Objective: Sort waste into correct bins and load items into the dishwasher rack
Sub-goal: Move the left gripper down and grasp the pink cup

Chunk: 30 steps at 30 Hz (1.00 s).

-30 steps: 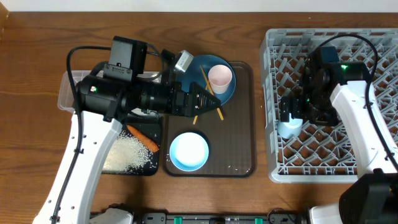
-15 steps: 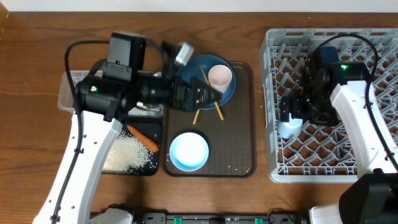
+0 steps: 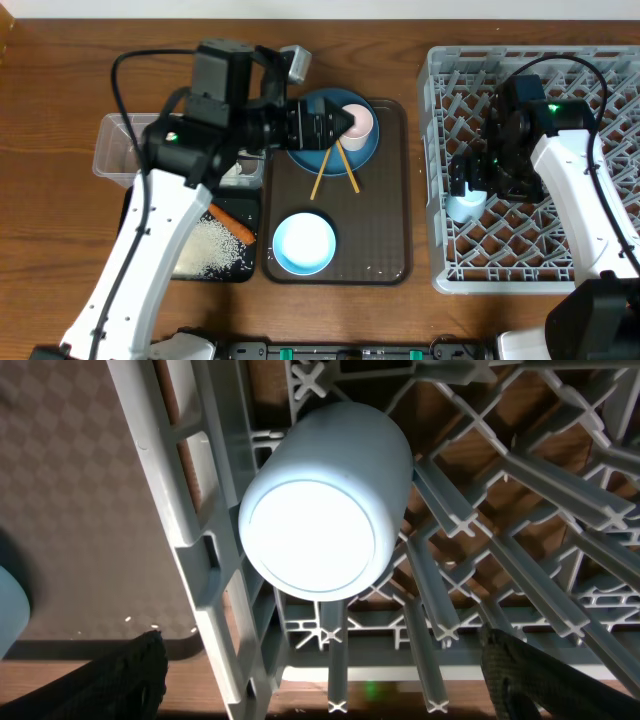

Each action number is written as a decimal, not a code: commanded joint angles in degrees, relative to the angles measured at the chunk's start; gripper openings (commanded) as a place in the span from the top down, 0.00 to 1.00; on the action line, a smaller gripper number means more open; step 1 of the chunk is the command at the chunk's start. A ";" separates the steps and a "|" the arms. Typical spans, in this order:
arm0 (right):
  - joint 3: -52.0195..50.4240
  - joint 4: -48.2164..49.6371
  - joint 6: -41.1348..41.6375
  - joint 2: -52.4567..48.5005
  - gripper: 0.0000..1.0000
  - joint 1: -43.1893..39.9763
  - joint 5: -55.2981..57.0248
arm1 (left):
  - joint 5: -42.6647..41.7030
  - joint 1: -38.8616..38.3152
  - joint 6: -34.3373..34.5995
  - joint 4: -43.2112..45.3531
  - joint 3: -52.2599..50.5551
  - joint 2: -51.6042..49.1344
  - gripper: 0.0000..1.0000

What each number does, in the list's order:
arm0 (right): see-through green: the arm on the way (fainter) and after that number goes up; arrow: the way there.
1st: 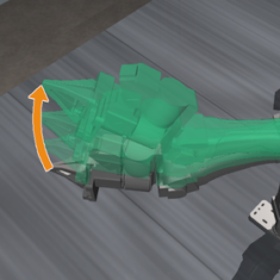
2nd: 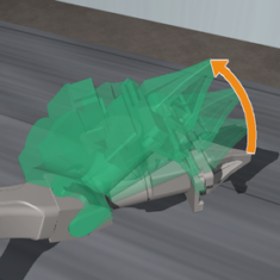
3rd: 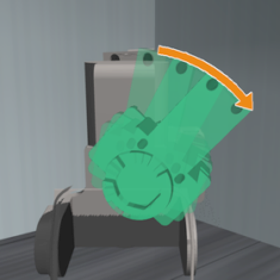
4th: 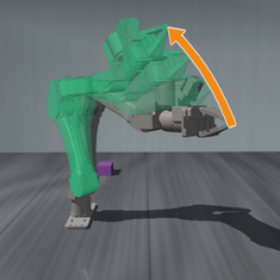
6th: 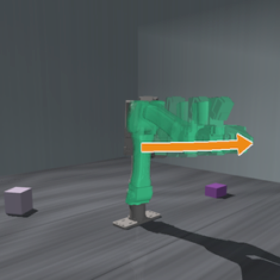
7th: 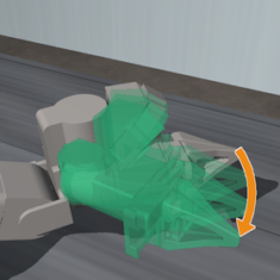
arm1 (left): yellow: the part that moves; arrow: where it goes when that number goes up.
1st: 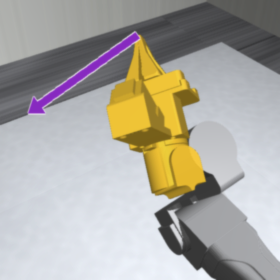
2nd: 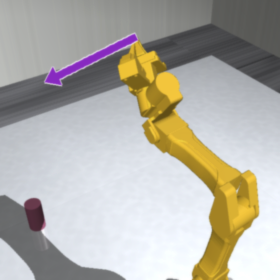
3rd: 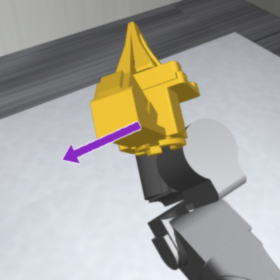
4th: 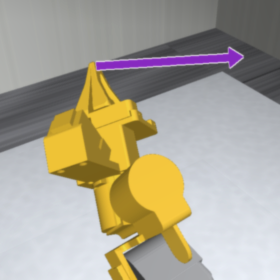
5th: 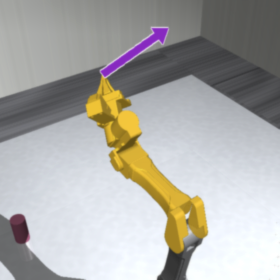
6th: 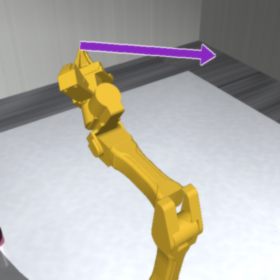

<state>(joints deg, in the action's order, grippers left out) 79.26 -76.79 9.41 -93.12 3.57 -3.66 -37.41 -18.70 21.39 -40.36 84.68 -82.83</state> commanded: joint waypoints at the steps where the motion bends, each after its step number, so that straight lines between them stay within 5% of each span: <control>1: -0.33 0.11 -0.26 0.07 0.01 1.01 -0.42 | 18.60 -2.34 6.93 0.46 -0.04 -2.93 0.21; 16: -0.33 0.11 -0.26 0.07 0.01 1.01 -0.42 | 25.05 -8.61 11.80 12.76 -0.04 -23.04 0.41; 30: -0.33 0.11 -0.26 0.07 0.01 1.01 -0.42 | 29.35 -8.59 11.96 13.73 -0.04 -31.15 0.43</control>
<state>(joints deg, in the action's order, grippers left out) 79.26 -76.77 9.41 -93.12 3.57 -3.66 -10.76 -27.44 33.08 -26.70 84.68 -112.81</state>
